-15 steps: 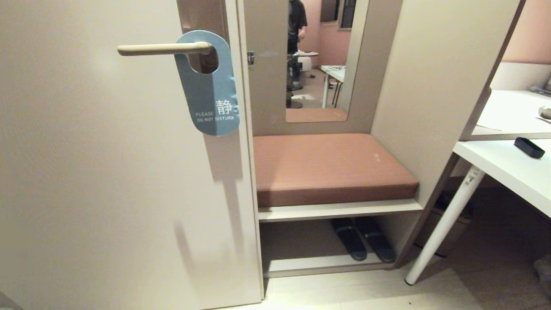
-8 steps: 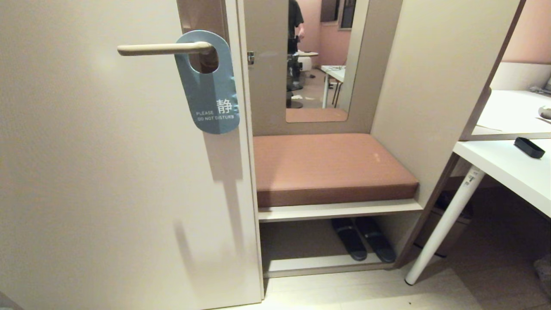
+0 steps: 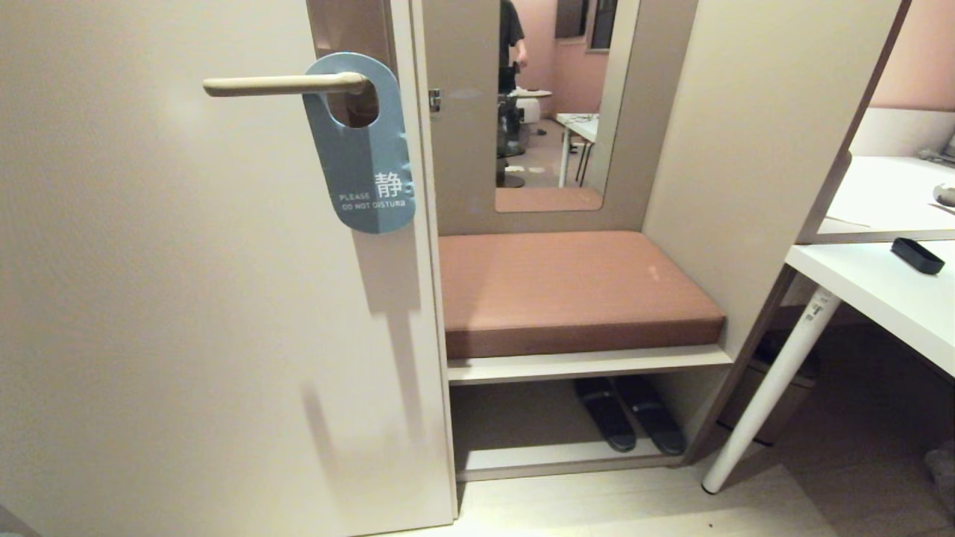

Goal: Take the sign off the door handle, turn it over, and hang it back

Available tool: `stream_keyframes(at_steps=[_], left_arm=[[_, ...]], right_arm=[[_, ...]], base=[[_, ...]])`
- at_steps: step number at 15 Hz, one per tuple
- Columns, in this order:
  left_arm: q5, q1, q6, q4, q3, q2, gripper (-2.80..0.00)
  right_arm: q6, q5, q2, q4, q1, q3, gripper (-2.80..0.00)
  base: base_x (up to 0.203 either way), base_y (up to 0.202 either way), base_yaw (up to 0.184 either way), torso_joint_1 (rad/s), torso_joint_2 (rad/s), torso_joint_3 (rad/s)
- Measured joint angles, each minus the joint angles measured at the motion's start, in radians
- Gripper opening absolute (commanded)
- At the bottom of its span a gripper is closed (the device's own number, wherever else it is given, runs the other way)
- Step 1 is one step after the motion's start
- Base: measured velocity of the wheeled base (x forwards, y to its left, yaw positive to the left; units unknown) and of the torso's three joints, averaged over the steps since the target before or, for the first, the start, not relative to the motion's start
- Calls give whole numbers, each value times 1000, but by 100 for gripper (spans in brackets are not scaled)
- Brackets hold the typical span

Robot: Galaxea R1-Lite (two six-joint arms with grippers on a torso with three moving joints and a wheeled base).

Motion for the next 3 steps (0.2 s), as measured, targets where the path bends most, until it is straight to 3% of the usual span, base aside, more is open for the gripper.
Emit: stream_keyframes(at_steps=[3], left_arm=[[0, 0, 0, 0, 0, 0, -280]], right_arm=[[3, 0, 0, 0, 0, 0, -280]], base=[[0, 0, 0, 0, 0, 0]])
